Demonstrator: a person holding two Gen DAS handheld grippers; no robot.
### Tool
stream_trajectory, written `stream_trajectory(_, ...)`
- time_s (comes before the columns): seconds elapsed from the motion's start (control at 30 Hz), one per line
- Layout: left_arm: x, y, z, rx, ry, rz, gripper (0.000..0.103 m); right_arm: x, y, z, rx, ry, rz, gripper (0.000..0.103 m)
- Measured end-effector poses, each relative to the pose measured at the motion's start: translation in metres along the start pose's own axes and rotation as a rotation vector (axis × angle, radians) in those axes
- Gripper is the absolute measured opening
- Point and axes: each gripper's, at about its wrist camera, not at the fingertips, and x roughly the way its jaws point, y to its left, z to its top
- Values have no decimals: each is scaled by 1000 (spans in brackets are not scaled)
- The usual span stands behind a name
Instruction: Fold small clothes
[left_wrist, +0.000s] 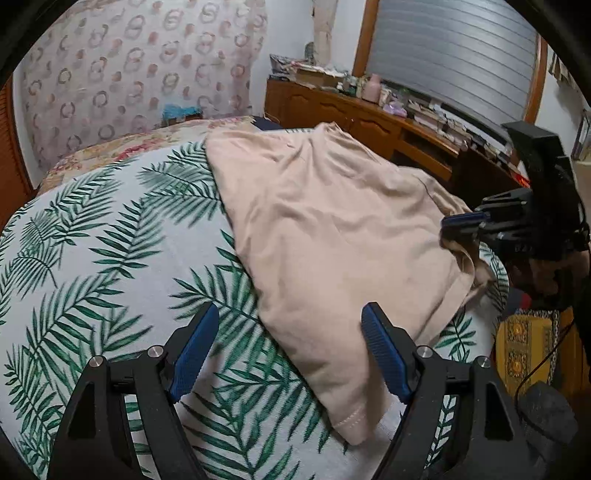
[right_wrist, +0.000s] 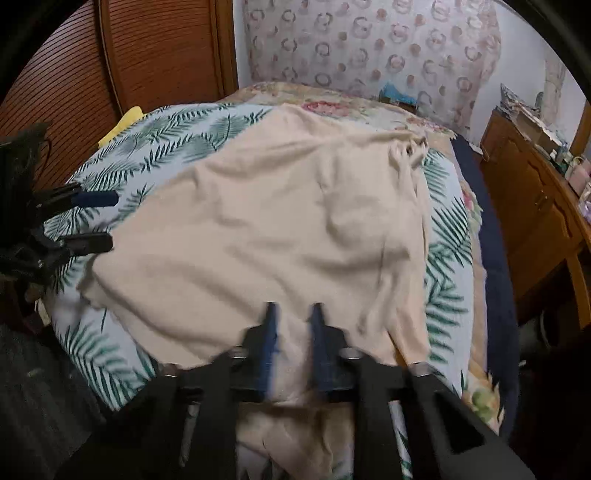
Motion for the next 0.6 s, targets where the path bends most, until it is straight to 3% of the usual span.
stream_trajectory(0.3,2,-2,-6,1,34,-12,80,-42,-12,-49,77,7,-72,3)
stream_trajectory(0.5,0,-2,-10,-3,45,-7,80,-61,-12,-46,123,-27,-93,4)
stream_trajectory(0.57,0,-2,-11,-5,47,-4,80,-64,-11,-43,140,-54,-103,8)
stream_trajectory(0.6,0,-2,-11,-6,48,-3,80,-66,-9,-43,141,-65,-111,15)
